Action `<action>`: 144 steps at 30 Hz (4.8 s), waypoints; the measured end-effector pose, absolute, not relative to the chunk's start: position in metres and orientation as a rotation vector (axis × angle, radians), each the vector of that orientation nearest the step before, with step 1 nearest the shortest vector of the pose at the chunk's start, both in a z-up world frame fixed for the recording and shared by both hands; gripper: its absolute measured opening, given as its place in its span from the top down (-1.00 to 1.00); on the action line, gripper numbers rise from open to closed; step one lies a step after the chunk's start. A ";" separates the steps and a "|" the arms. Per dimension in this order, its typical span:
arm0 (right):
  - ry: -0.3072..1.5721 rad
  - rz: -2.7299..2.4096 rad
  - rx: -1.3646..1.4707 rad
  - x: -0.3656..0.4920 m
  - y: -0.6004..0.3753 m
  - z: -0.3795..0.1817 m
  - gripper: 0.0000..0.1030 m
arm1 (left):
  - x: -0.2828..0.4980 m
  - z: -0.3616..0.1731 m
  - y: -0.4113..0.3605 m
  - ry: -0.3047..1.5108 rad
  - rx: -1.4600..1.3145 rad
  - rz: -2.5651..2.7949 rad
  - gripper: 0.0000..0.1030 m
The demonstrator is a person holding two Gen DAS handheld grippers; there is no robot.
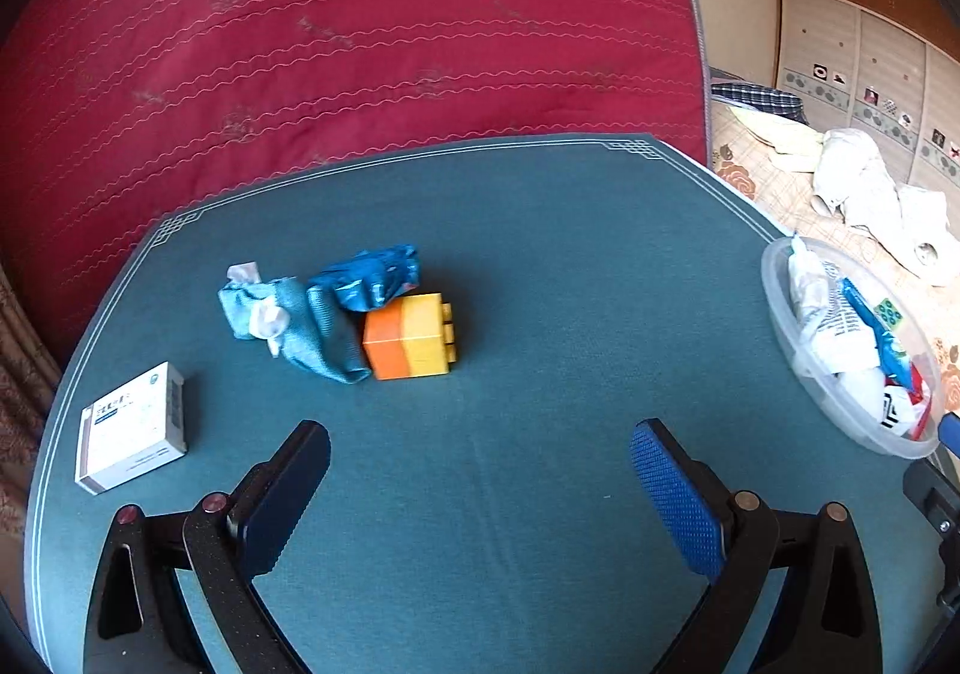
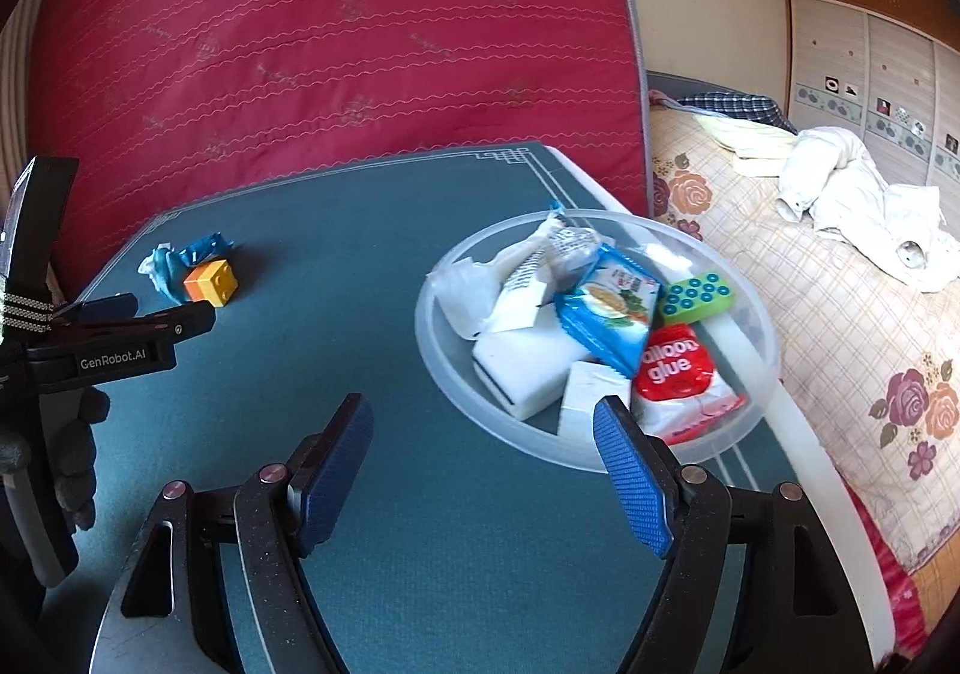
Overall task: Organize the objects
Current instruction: 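Move both tools back toward the medicine box and orange-yellow block, then grasp the white medicine box with the left tool, then lift the medicine box with the left tool while the right tool grasps the orange-yellow block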
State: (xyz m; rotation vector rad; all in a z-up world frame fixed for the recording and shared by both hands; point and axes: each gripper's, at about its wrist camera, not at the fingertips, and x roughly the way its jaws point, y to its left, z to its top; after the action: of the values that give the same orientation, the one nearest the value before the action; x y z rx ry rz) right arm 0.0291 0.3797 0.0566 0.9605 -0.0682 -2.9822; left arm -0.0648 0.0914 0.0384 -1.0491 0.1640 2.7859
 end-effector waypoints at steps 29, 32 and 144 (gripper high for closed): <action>-0.030 -2.772 1.021 0.002 0.279 0.039 -0.50 | -0.090 0.019 -0.124 -0.228 -1.254 3.082 -0.98; -0.045 -2.773 1.023 0.002 0.279 0.040 -0.50 | -0.095 0.016 -0.125 -0.267 -1.268 3.038 -0.98; -0.045 -2.703 1.176 -0.106 0.201 0.044 0.15 | -0.131 0.029 -0.100 -0.157 -1.116 2.837 -0.30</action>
State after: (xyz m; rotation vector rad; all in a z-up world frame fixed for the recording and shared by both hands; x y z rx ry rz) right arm -0.1061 0.2005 0.0443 1.1764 -0.0453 -2.7031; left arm -0.1309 -0.0998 0.0286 -1.1164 -0.1569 2.8367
